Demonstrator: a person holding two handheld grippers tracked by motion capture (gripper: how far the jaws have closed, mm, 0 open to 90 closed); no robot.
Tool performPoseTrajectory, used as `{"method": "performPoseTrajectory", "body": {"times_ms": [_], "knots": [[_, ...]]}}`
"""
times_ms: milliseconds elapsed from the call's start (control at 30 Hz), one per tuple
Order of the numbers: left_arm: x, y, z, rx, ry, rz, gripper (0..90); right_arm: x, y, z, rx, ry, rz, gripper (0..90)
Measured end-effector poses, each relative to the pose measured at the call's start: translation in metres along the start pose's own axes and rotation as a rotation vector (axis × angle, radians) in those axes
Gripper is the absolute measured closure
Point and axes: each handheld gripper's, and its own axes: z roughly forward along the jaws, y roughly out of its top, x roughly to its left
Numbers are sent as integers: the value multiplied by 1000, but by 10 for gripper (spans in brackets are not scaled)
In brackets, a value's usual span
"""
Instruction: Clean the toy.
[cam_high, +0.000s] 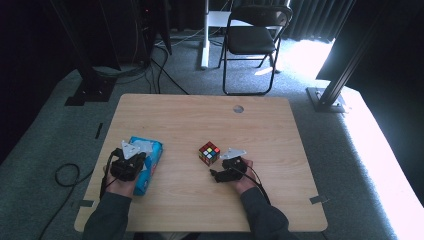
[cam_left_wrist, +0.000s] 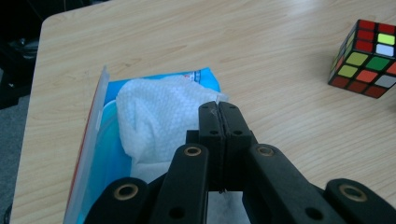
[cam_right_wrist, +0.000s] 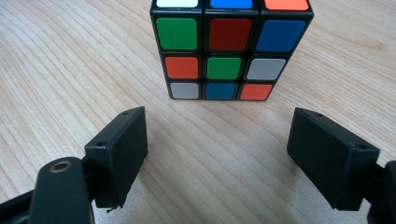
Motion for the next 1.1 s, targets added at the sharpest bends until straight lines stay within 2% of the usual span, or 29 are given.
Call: {"method": "performPoseTrajectory", "body": {"times_ms": [933,1033,1100], "knots": [[-17,26,-2,-40,-41,55,895,0,0,0,0,0,-1,197],[-20,29,-2,-44,-49,61,895,0,0,0,-1,0,-1,198],[-22,31,-2,-48,-70,54,894,0,0,0,0,0,-1,197]]}}
